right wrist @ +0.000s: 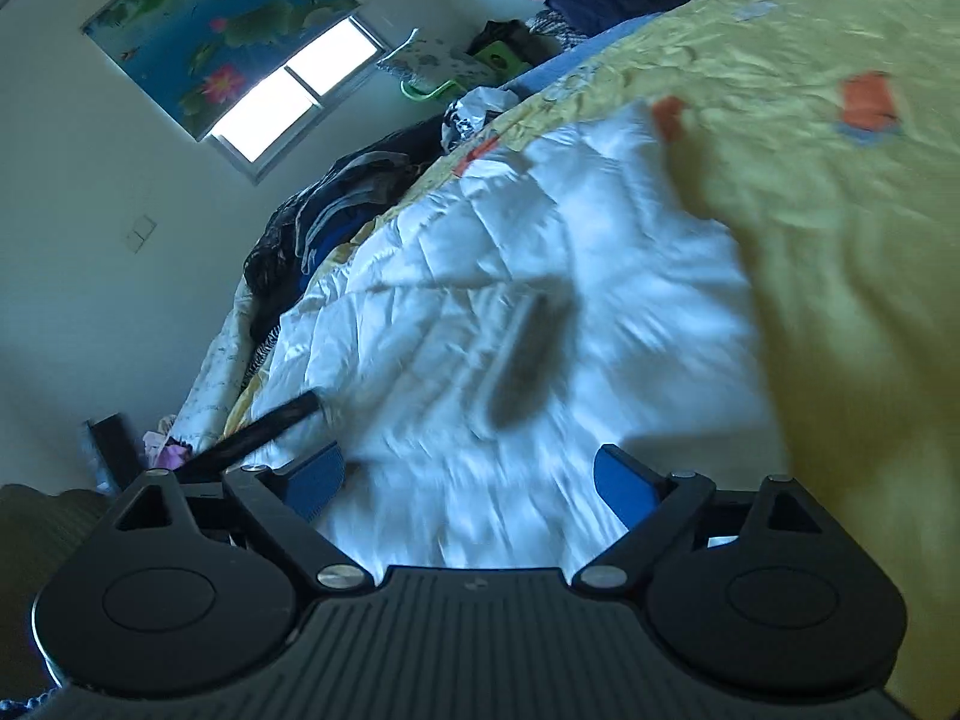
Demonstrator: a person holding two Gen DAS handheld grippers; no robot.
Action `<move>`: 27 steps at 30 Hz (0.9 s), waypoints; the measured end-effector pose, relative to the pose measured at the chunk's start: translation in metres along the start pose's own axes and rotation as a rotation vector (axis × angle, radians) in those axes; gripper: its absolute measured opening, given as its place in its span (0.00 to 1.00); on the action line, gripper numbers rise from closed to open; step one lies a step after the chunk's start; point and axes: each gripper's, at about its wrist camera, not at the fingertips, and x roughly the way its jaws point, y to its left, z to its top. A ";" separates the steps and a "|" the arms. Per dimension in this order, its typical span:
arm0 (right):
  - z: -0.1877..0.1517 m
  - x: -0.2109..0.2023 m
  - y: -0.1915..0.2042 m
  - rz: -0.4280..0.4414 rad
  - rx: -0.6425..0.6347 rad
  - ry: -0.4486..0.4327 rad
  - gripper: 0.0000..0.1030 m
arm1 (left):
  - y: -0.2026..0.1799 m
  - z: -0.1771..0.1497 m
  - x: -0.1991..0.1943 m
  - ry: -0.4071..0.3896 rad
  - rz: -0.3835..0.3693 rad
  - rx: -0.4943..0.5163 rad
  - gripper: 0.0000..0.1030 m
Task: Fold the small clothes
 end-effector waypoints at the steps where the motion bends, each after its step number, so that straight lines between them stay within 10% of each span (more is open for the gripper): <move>1: -0.006 -0.008 0.001 -0.015 -0.027 -0.009 0.90 | 0.010 -0.005 -0.016 -0.010 0.015 -0.008 1.00; 6: -0.022 -0.040 0.018 -0.018 -0.178 -0.051 0.92 | 0.073 -0.029 -0.084 -0.068 0.224 -0.092 1.00; 10: -0.022 -0.050 0.007 -0.094 -0.190 0.009 0.94 | 0.133 -0.047 -0.110 0.037 0.280 -0.282 1.00; 16: -0.034 -0.070 -0.046 -0.117 0.037 0.066 0.92 | 0.176 -0.081 -0.123 0.152 0.094 -0.552 1.00; 27: -0.059 -0.078 -0.057 0.140 0.234 0.213 0.94 | 0.174 -0.083 -0.111 0.280 -0.284 -0.634 1.00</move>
